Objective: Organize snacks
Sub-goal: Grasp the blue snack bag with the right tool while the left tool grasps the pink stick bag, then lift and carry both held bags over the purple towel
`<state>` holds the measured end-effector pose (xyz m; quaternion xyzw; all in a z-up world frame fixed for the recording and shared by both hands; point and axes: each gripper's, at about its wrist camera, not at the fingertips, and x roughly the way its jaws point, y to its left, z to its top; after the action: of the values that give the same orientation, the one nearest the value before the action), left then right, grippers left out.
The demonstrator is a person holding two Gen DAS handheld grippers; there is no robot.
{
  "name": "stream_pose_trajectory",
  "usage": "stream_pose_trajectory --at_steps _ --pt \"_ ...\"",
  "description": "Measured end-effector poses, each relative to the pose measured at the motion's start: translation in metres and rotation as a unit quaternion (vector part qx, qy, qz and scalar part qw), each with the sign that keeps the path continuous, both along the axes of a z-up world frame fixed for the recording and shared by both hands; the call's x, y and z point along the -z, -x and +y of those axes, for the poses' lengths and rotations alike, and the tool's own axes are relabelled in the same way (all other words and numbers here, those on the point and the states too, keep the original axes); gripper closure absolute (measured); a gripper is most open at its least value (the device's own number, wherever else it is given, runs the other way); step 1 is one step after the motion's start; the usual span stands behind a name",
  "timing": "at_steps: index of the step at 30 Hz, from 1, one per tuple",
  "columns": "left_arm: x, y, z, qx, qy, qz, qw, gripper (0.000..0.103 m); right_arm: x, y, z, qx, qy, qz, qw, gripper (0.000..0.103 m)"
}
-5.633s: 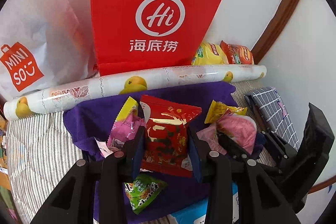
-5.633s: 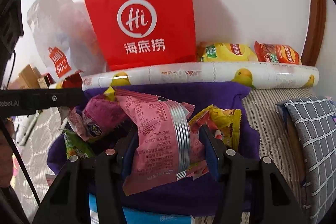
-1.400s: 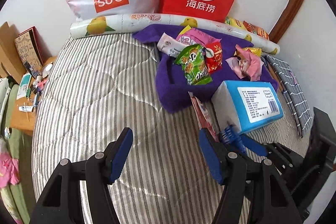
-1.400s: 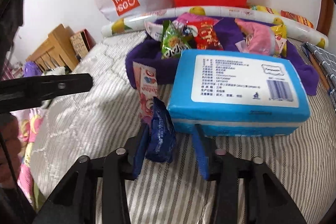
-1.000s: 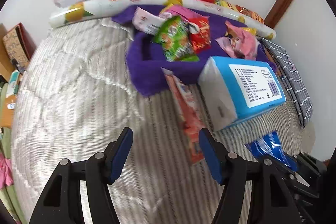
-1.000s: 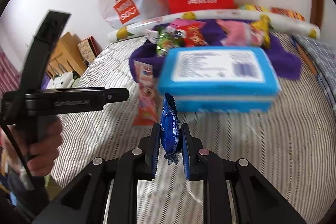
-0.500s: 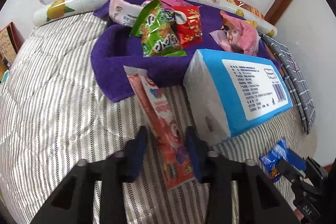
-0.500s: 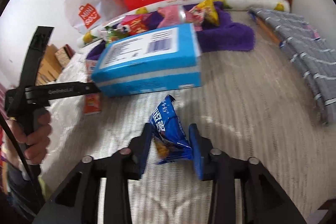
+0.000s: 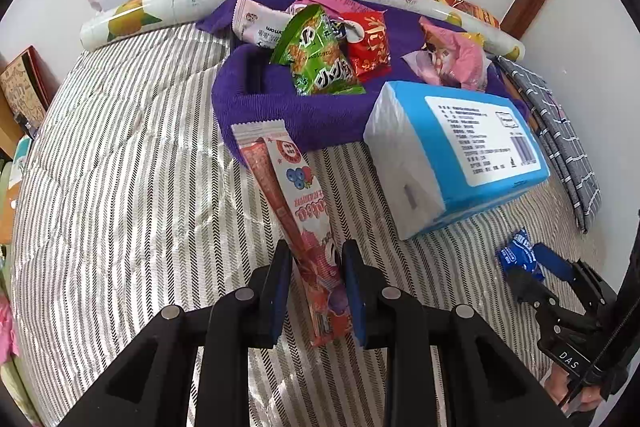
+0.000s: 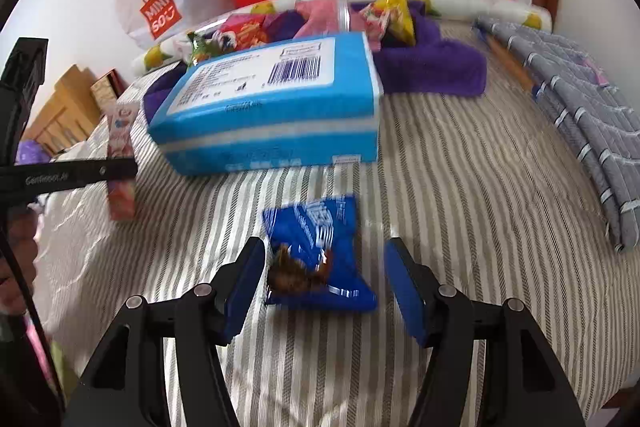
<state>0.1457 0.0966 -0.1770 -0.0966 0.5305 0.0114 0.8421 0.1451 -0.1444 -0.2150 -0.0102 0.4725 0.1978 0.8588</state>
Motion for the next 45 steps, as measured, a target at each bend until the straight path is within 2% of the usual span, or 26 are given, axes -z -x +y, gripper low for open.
stream_pose_trajectory --at_steps 3,8,12,16,22,29,36,45 --pt "0.005 -0.004 -0.003 -0.004 -0.013 -0.001 0.9999 0.076 0.002 0.000 0.007 0.006 0.017 -0.011 1.000 0.041" --pt "0.013 -0.008 -0.006 -0.008 -0.011 -0.005 0.9999 0.076 0.003 0.006 0.013 0.007 0.050 -0.034 0.998 0.049" --pt "0.008 -0.003 -0.009 0.003 -0.016 -0.014 0.9998 0.080 0.001 0.004 0.008 0.006 0.041 -0.030 0.999 0.060" --pt "-0.008 0.004 -0.007 0.008 -0.019 -0.025 0.9995 0.082 -0.006 0.003 0.001 0.011 0.029 -0.024 0.999 0.061" --pt "-0.040 0.016 -0.003 0.010 -0.011 -0.055 0.9984 0.084 -0.039 0.007 -0.011 0.020 -0.004 -0.044 0.999 0.061" --pt "-0.070 0.014 -0.009 0.025 0.000 -0.089 0.9957 0.086 -0.084 -0.006 -0.012 0.024 -0.014 -0.087 0.996 0.061" --pt "-0.096 -0.013 -0.016 0.038 -0.001 -0.113 0.9929 0.086 -0.120 -0.037 -0.005 0.025 -0.038 -0.109 0.993 0.061" --pt "-0.118 -0.058 -0.019 0.045 -0.015 -0.131 0.9903 0.086 -0.146 -0.088 0.006 0.031 -0.042 -0.144 0.988 0.061"
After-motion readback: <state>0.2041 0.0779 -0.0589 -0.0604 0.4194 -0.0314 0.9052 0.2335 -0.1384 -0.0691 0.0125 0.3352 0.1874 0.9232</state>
